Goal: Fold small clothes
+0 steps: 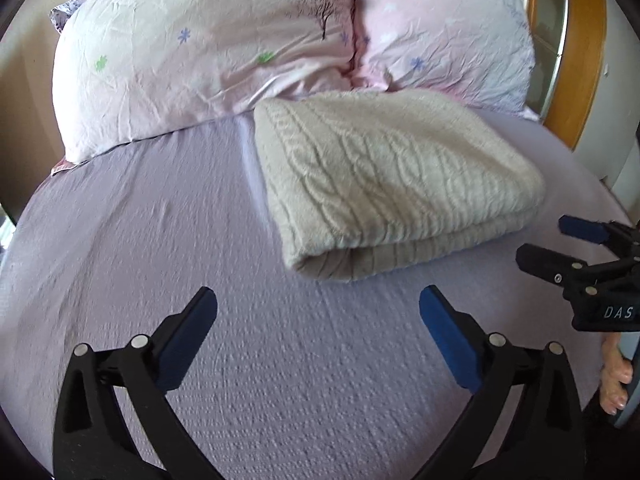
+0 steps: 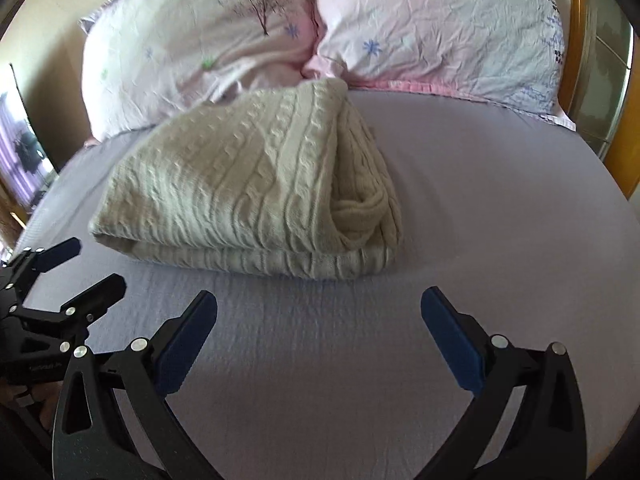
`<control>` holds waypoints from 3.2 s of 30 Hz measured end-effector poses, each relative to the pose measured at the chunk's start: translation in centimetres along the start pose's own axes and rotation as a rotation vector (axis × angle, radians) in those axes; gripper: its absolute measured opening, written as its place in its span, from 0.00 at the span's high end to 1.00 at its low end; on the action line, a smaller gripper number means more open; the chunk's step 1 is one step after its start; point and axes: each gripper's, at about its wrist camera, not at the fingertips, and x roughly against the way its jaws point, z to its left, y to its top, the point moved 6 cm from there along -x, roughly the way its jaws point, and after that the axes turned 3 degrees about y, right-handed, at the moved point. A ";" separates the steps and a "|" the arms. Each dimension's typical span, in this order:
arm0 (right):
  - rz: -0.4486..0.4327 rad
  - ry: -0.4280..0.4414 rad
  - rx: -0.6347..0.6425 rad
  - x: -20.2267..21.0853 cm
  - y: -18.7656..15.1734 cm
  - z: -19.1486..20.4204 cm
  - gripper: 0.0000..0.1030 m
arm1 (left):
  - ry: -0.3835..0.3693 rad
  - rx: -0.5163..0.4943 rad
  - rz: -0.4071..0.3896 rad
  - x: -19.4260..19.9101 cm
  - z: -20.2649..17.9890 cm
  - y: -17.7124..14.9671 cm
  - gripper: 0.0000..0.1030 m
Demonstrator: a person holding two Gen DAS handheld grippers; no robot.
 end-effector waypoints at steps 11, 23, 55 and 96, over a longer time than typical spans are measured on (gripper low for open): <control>0.068 -0.071 0.030 -1.1 -0.9 0.5 0.01 | 0.004 0.020 0.111 -1.8 0.3 -0.9 0.02; 0.072 -0.063 0.023 -1.2 -0.9 0.4 0.01 | 0.005 0.021 0.110 -1.8 0.2 -0.9 0.02; 0.071 -0.065 0.020 -1.2 -0.9 0.5 0.01 | 0.003 0.020 0.110 -2.0 0.3 -1.0 0.02; 0.070 -0.066 0.019 -1.1 -1.0 0.5 0.01 | 0.003 0.021 0.110 -2.0 0.3 -1.0 0.02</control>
